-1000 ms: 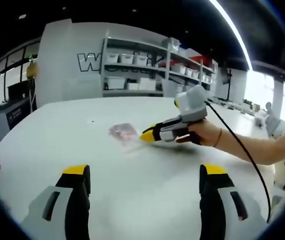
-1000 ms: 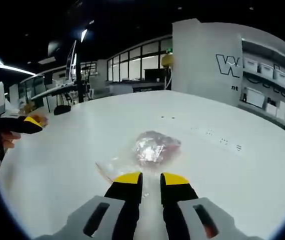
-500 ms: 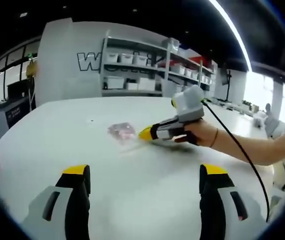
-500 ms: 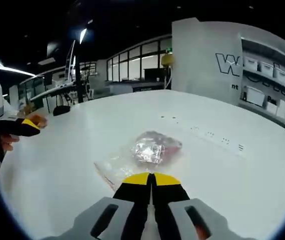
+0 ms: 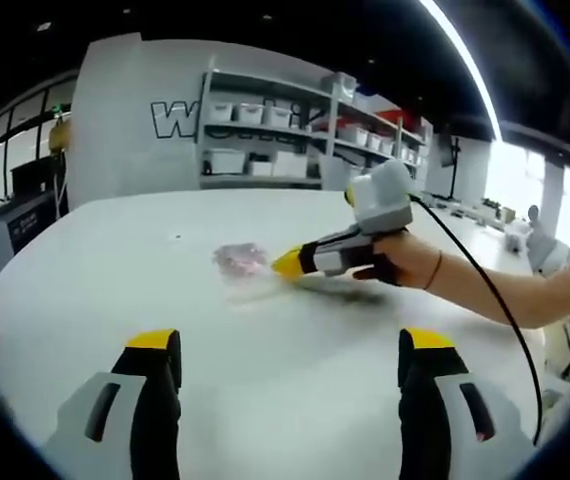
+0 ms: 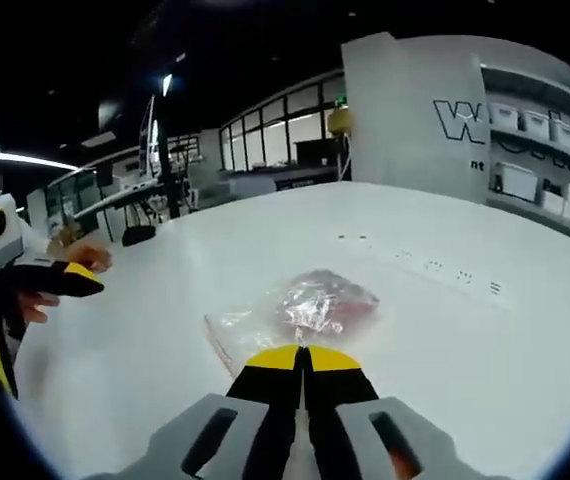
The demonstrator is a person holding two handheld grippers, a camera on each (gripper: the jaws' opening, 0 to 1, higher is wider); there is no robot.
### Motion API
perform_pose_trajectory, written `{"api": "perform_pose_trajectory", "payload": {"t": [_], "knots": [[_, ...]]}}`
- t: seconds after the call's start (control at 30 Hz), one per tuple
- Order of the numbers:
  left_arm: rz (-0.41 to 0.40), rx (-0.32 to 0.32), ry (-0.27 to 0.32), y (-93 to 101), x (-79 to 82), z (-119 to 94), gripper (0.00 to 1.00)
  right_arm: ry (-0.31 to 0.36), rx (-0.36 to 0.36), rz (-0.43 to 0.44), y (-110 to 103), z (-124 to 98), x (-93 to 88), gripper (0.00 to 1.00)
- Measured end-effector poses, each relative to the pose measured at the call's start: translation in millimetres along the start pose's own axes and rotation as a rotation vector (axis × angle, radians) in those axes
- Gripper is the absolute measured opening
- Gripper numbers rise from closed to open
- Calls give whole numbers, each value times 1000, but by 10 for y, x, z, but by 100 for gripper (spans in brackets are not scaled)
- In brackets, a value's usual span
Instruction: Open the resealable bag by pulling the two sides of the seal apart until the entire bag opening is separated and visibly accessible.
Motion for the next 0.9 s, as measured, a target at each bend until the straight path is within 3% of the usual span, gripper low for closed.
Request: {"api": "perform_pose_trajectory", "payload": {"t": [0.47, 0.57, 0.9], "knots": [[-5, -9, -4, 8, 11, 36, 89, 22, 58, 55, -155, -81, 21, 0], [-4, -9, -5, 9, 16, 38, 89, 43, 106, 97, -243, -109, 50, 0], [-5, -32, -11, 56, 15, 87, 88, 44, 146, 109, -406, -245, 97, 0]]}}
Point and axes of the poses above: the point that each gripper's makers call its tool centre point, and the gripper's own axes: z roughly forward along the fingers, y roughly to its right, x roughly out of its top, the point moved 4 cm from there along -z, roughly backward along the fingers, and after that the axes turned 10 degrees about x, right-handed, at the moved point
